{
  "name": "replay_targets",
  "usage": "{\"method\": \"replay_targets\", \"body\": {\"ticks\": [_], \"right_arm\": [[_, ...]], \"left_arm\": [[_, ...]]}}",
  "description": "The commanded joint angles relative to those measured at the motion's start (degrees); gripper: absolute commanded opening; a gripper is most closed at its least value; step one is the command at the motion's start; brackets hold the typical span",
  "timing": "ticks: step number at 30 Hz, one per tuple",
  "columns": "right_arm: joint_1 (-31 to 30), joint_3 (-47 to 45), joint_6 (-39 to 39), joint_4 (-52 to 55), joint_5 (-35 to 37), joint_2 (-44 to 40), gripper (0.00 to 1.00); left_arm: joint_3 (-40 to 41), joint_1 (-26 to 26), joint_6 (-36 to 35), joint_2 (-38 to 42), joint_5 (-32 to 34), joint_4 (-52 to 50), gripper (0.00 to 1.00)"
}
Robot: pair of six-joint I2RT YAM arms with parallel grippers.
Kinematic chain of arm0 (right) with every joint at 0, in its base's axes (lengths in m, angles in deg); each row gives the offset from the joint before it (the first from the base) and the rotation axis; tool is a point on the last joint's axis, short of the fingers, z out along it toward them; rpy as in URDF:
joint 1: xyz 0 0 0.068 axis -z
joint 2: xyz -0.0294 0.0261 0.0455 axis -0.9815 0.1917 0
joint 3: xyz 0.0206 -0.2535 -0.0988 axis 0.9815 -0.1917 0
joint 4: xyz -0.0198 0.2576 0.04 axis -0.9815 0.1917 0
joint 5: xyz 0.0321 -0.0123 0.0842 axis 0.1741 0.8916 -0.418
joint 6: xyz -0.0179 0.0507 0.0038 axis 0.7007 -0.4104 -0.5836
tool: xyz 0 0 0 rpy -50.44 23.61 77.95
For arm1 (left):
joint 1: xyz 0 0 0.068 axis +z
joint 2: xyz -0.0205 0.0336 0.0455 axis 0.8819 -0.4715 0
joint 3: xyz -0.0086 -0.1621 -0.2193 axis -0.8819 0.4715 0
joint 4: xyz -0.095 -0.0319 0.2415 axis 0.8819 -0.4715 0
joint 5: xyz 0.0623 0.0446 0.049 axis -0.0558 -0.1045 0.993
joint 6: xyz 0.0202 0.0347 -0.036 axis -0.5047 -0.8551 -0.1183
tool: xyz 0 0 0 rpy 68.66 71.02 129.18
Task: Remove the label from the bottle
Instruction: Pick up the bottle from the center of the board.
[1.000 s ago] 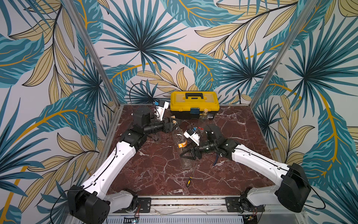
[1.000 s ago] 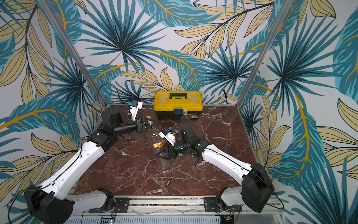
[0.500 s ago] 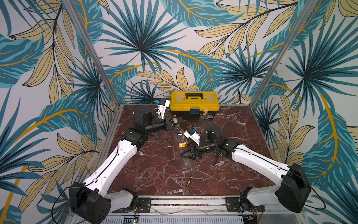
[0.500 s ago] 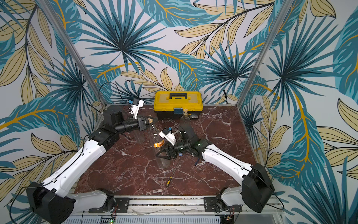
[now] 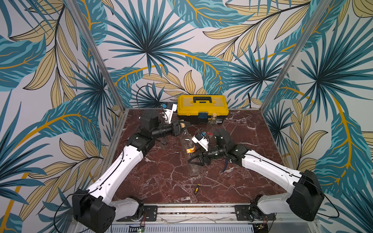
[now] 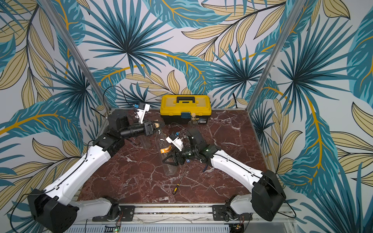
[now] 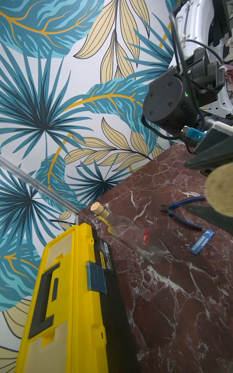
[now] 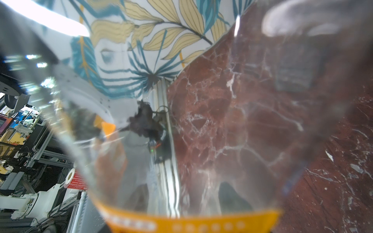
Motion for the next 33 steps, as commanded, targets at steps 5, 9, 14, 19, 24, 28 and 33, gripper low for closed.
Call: {"method": "replay_targets", "body": {"ticks": [5,9,14,19,24,28,33], "right_arm": [[-0.2,2.5,0.0,4.7,3.1,-1.5,0.84],[-0.3,2.6,1.1,8.0,5.5,-2.4,0.95],[-0.2,3.7,2.4,13.9,9.1,-3.1,0.99],[-0.3,5.0,0.9,18.7,14.9,-3.9,0.99],[-0.3,7.5,-2.3,20.9,19.4,-2.9,1.0],[-0.4,6.4,-4.0,17.9,25.4,-3.1,0.88],[-0.6,6.2,-3.0,16.0,29.5,-1.6,0.68]], "left_arm": [[1.8,-0.5,-1.3,1.8,8.0,1.6,0.0],[2.3,-0.5,-0.9,1.7,11.1,1.5,0.0],[3.4,-0.6,-0.2,1.6,16.6,1.1,0.0],[2.5,-1.2,-0.4,0.0,22.2,-3.8,0.0],[1.7,-2.6,-0.6,-2.0,27.3,-9.0,0.0],[1.8,-3.2,-0.4,-3.6,28.9,-10.4,0.0],[1.2,-3.3,-0.5,-5.6,29.1,-12.4,0.0]]}}
